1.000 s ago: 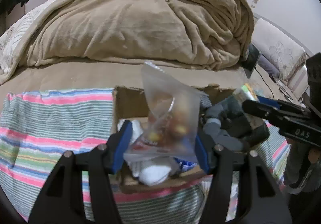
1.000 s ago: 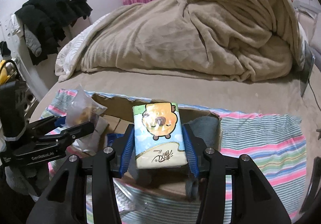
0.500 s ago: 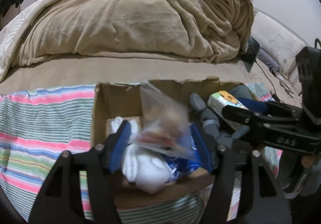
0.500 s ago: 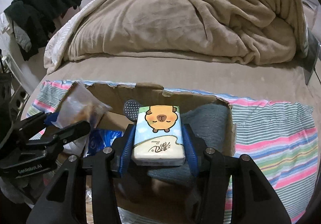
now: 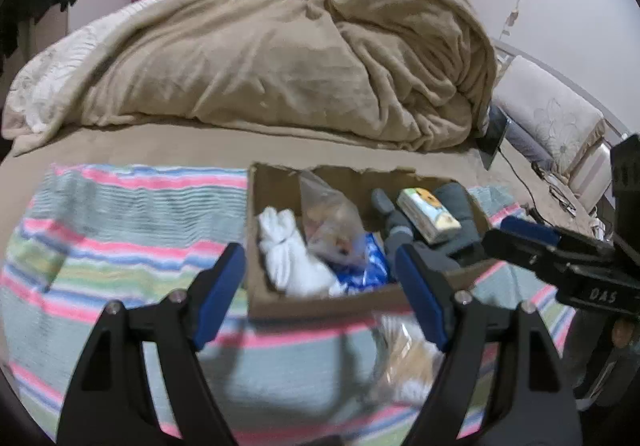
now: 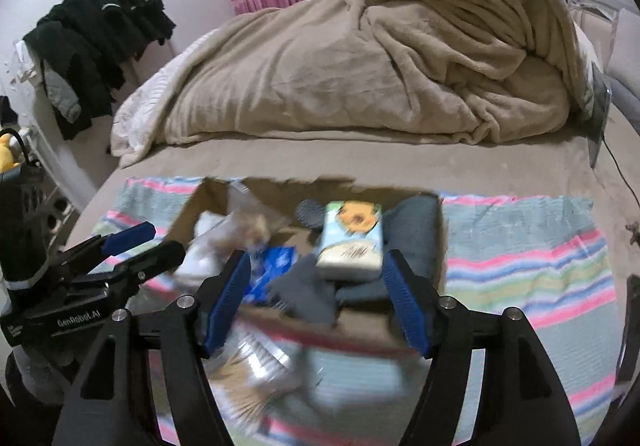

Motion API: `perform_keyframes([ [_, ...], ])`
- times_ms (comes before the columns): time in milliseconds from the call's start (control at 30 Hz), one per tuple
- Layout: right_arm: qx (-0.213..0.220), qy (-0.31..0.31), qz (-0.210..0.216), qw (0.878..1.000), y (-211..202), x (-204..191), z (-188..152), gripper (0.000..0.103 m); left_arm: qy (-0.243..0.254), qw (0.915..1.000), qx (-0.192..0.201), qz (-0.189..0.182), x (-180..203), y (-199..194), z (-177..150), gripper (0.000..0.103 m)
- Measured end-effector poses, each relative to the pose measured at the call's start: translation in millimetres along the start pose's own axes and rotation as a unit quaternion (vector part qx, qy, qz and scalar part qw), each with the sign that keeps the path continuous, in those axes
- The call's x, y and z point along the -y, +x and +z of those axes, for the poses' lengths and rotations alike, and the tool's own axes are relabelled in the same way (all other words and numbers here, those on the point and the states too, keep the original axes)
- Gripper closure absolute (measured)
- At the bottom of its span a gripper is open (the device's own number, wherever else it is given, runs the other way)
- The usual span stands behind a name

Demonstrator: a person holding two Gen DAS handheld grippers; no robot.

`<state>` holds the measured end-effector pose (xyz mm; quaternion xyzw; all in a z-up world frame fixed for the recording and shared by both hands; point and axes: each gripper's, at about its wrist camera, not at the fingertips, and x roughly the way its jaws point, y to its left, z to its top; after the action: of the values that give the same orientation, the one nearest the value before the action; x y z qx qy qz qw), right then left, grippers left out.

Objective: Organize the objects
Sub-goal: 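Place the snack bag and cartoon tissue pack into the box, open both tools, then grasp the bag of cotton swabs with the right tool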

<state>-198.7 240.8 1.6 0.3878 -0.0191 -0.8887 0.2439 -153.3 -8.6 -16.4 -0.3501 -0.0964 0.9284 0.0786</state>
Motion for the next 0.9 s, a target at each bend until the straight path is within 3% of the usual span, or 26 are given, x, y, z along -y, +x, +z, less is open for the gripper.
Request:
perform_keyframes([
  [433,-0.021,-0.004,0.022,1.0,-20,-32,-49,0.031,0.01,0.9996,0.027,0.002,10,-79,-34,0.017],
  [500,-0.027,-0.002,0.025,0.999,-18,-34,-54,0.024,0.017,0.9993,0.026,0.021,11,-82,-43,0.016],
  [600,-0.036,-0.001,0.025,0.999,-13,-38,-62,0.023,0.02,0.9975,0.027,0.063,7,-84,-58,0.016],
  [900,-0.073,0.002,0.012,0.997,22,-40,-77,0.023,-0.024,0.9977,0.004,0.062,-27,-72,-90,0.016],
])
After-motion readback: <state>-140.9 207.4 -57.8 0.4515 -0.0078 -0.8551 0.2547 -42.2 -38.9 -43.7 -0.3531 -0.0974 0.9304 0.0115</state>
